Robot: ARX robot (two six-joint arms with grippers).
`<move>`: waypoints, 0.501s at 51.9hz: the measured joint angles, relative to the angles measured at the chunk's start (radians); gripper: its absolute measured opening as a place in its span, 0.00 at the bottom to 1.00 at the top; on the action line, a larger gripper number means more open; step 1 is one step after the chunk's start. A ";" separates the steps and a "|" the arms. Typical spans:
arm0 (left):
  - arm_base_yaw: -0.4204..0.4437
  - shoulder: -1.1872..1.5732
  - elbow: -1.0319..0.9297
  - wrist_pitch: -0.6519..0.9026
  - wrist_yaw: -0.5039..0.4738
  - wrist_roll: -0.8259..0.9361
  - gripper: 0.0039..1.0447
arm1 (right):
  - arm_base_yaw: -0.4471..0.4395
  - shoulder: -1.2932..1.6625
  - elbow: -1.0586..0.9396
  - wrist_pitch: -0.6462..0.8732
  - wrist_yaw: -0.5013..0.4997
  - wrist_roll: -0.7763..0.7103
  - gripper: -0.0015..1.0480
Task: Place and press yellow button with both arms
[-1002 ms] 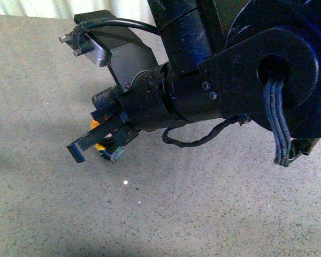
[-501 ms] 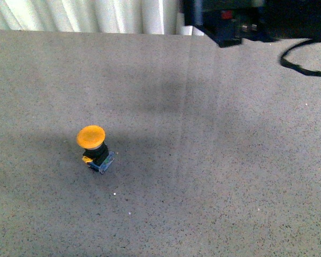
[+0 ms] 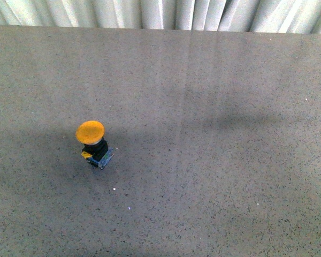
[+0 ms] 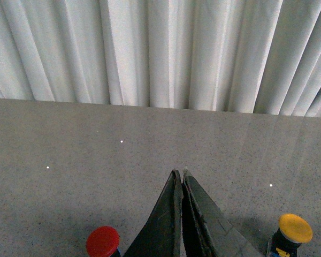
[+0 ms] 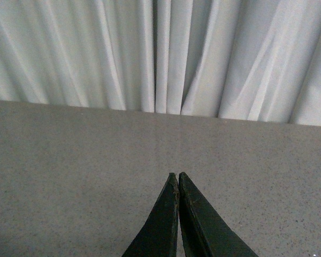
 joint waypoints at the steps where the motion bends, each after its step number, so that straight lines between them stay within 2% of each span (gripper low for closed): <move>1: 0.000 0.000 0.000 0.000 0.000 0.000 0.01 | -0.002 -0.008 -0.003 -0.001 -0.002 0.000 0.01; 14: 0.000 0.000 0.000 0.000 0.000 0.000 0.01 | -0.070 -0.223 -0.123 -0.101 -0.065 0.000 0.01; 19: 0.000 0.000 0.000 0.000 0.000 0.000 0.01 | -0.085 -0.235 -0.163 -0.060 -0.083 0.000 0.01; 22: 0.000 0.000 0.000 0.000 0.000 0.000 0.01 | -0.131 -0.266 -0.185 -0.088 -0.151 -0.002 0.01; 26: 0.000 0.000 0.000 0.000 0.000 0.000 0.01 | -0.166 -0.353 -0.203 -0.158 -0.157 -0.002 0.01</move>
